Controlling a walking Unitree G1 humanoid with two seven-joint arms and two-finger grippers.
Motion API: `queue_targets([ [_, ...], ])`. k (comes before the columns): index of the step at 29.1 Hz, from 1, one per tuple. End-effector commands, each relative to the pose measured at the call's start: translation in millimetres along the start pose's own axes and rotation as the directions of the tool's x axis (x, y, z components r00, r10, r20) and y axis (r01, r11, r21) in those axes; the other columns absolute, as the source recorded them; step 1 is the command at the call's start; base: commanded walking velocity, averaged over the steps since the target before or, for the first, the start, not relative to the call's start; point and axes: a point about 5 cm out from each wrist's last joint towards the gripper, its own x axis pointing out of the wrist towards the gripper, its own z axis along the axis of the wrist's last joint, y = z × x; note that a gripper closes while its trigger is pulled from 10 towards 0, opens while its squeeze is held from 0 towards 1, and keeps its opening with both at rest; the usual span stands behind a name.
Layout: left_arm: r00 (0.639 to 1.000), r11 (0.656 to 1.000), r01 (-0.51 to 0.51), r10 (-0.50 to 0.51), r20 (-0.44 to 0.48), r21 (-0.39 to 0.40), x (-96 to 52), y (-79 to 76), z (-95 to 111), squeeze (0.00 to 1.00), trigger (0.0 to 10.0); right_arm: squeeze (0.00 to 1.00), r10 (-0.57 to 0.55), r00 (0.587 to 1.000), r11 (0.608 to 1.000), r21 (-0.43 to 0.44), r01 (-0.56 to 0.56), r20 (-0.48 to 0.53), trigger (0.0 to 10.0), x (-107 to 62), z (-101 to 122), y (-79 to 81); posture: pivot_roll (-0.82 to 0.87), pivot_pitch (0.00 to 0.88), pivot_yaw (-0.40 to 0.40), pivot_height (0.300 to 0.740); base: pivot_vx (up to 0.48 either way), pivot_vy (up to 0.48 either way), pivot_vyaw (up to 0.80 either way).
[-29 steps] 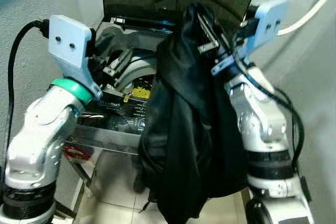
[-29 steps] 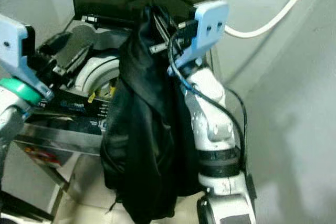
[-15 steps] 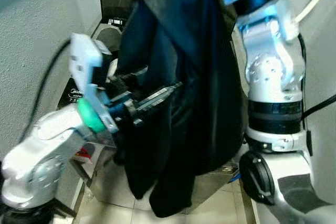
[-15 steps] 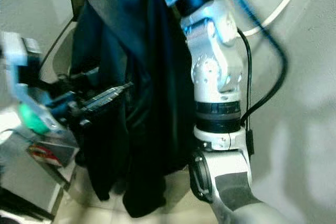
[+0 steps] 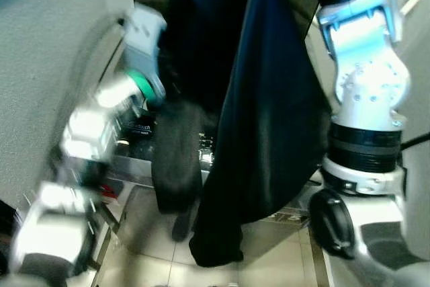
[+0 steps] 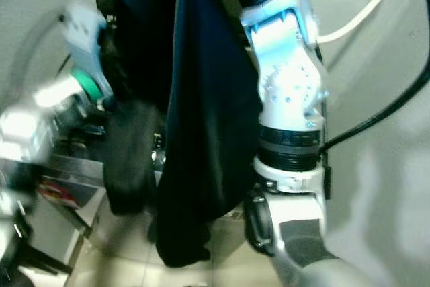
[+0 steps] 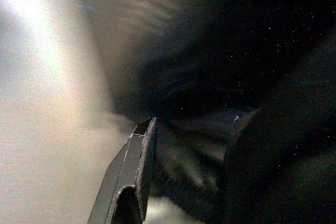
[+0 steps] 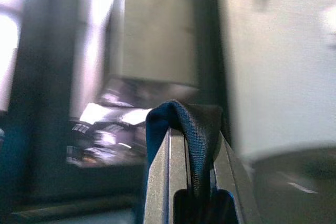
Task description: Clothes washing
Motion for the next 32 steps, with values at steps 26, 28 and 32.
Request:
queue_targets([
  [26, 0.771, 0.742, 0.637, -0.610, 0.185, -0.208, -89.5, -91.3, 7.9, 0.00, 10.0, 1.00, -0.045, 0.889, 0.919, -0.368, -0.142, -0.456, 10.0, -33.1, -134.5, 23.0, 0.07, 0.054, -0.030, 0.740, 0.000, 0.000, 0.00],
  [28, 0.802, 0.778, 0.597, -0.575, 0.161, -0.193, -90.2, -94.4, 3.8, 0.00, 10.0, 1.00, 0.028, 0.895, 0.939, -0.295, -0.176, -0.444, 10.0, -35.5, -131.7, 30.4, 0.07, 0.056, -0.031, 0.740, 0.000, 0.000, 0.00],
  [32, 0.855, 0.844, 0.517, -0.502, 0.128, -0.144, -90.8, -94.0, -0.2, 0.00, 10.0, 1.00, 0.183, 0.879, 0.951, -0.148, -0.273, -0.440, 10.0, -41.9, -125.3, 45.5, 0.07, 0.058, -0.033, 0.740, 0.000, 0.000, 0.00],
])
